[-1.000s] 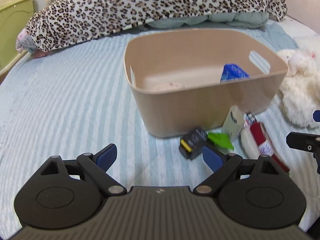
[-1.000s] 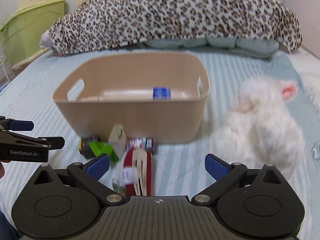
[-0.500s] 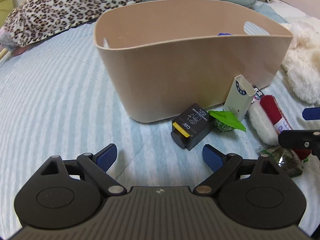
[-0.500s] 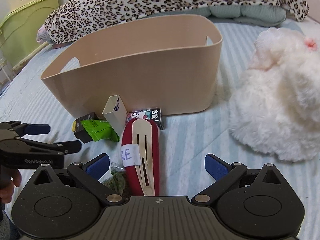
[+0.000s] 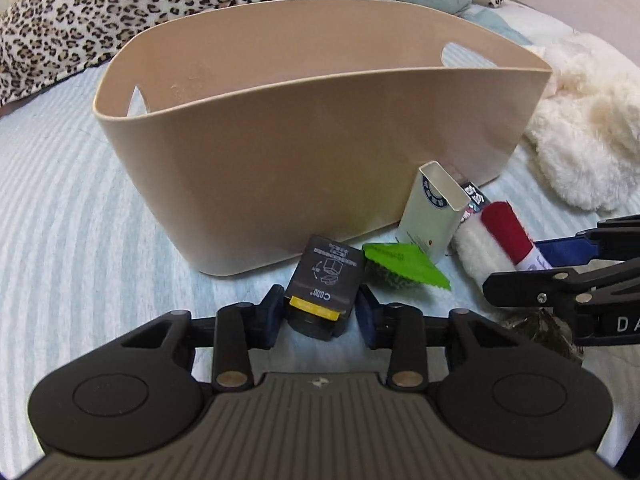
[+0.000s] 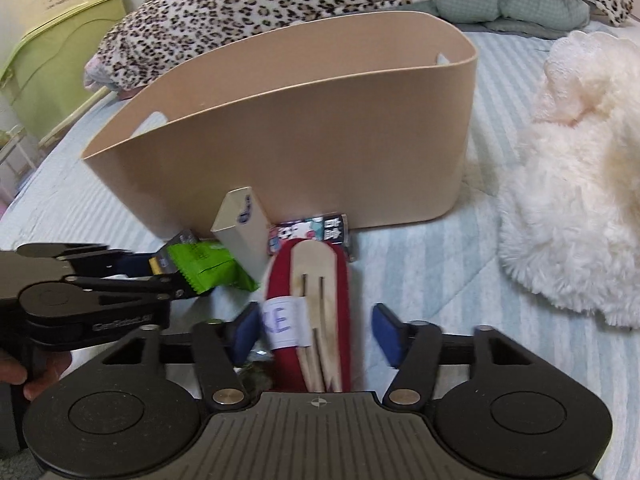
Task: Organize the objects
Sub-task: 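Grasp the black battery with the left tool while the right tool grasps the red toothbrush case, then carry battery and toothbrush case over the basket and release both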
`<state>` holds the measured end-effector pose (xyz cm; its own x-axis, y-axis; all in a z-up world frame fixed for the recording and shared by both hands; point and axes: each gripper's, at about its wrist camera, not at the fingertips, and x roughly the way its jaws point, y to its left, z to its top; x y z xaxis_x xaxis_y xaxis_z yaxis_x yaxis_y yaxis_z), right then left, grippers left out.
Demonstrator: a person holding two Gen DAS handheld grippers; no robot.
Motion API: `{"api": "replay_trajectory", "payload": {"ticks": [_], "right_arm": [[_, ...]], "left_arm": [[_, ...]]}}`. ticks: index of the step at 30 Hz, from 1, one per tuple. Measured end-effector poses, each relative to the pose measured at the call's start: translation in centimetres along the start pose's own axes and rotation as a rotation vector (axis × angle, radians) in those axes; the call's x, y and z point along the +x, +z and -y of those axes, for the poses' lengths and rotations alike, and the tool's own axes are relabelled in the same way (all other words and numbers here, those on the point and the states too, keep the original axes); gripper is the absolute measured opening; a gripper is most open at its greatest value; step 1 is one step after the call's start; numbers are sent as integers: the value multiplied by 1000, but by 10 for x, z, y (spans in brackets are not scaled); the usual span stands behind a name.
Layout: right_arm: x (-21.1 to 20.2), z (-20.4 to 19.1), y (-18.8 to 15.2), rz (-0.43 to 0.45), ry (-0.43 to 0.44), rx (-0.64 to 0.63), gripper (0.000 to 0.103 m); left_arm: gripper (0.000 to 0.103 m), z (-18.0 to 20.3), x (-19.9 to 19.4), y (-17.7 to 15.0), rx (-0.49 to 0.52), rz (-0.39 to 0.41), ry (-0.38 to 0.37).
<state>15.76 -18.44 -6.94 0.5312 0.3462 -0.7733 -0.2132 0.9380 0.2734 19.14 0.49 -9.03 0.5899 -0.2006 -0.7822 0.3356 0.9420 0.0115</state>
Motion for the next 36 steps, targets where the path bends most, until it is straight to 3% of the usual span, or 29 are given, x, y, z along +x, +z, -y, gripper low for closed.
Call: {"api": "replay_trajectory", "payload": {"ticks": [11,23,36], "right_arm": [[-26,-5,-2,29,15,13,37],[-89,-6,7,169,-7,10,37],[-144,-16,44,360,-6,-29,37]], "left_arm": [[35,-4,-33,-10,-23,34,0],[36,1,-100,-12,-12,179,39],[36,3,-153,23,-18,348,71]]}}
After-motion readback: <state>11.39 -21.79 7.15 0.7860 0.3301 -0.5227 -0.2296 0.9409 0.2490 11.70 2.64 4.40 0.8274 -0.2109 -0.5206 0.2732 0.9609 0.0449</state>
